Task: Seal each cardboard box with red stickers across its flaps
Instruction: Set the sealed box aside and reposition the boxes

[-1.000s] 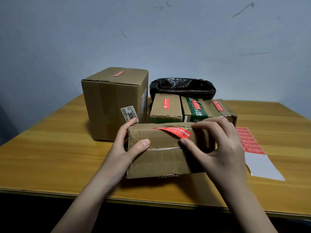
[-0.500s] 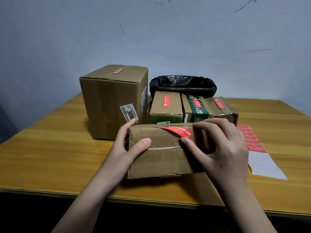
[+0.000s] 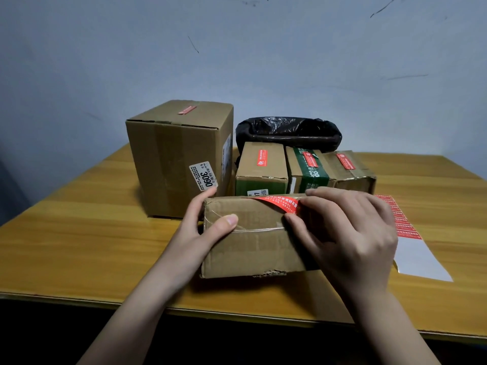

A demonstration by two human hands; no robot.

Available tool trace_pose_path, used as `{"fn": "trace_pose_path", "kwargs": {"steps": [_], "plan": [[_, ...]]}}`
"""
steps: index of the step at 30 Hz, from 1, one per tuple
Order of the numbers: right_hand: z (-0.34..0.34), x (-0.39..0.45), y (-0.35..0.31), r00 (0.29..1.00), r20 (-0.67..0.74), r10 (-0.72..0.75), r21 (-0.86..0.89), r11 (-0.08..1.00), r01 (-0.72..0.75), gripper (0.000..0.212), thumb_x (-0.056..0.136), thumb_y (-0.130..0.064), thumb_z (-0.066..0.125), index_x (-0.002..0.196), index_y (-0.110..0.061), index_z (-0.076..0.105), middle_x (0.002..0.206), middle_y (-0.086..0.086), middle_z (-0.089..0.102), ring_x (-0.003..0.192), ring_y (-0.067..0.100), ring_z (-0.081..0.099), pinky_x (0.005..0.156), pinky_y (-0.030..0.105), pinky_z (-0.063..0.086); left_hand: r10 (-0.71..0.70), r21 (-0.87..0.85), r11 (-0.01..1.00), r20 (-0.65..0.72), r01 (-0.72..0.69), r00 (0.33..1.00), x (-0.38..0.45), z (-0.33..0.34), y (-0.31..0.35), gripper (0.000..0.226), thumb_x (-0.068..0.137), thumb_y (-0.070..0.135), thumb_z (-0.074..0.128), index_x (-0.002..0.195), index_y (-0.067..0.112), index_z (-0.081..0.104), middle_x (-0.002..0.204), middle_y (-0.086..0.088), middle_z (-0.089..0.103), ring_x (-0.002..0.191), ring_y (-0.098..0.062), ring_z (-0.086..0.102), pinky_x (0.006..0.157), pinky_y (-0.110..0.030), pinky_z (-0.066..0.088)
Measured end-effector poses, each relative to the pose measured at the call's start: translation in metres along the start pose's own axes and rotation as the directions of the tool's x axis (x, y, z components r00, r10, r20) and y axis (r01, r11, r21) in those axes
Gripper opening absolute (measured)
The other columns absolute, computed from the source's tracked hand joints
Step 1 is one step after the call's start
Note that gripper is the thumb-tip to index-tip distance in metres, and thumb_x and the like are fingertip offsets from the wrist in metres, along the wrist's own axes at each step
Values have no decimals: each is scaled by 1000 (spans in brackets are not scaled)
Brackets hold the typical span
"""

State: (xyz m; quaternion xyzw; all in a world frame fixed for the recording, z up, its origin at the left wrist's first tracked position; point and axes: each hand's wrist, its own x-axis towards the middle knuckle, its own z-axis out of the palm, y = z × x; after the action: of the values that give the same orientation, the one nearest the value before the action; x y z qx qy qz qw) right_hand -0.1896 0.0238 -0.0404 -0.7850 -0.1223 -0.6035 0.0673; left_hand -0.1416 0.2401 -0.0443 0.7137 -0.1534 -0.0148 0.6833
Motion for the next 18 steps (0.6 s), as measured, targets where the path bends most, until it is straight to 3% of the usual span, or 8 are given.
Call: {"fn": "trace_pose_path", "kwargs": {"steps": [5,12,18], "plan": [[1,1,2,995,-38,-94,14,995,94,19,86,-27,73,76,-12,74,93,1,75,81,20,71,79,35,47,-4,-12,1000,7,4,1000,0,1,0,85,54,56,69,133,41,43,122,14,57,96,11,59,67,-5,46],[1,0,5,988,-49,-147,10,989,148,20,86,-27,74,73,-12,74,94,-1,75,83,17,72,80,35,49,-9,-2,1000,9,9,1000,-1,0,-1,87,50,62,64,132,43,42,122,14,57,97,11,59,67,-4,45],[-2,1,9,989,48,-138,80,988,134,23,86,-32,74,77,-11,74,95,0,74,81,19,69,80,36,46,-11,6,1000,8,11,1000,-1,-2,-3,86,50,62,64,131,44,43,122,14,57,99,9,59,68,-6,46]]}}
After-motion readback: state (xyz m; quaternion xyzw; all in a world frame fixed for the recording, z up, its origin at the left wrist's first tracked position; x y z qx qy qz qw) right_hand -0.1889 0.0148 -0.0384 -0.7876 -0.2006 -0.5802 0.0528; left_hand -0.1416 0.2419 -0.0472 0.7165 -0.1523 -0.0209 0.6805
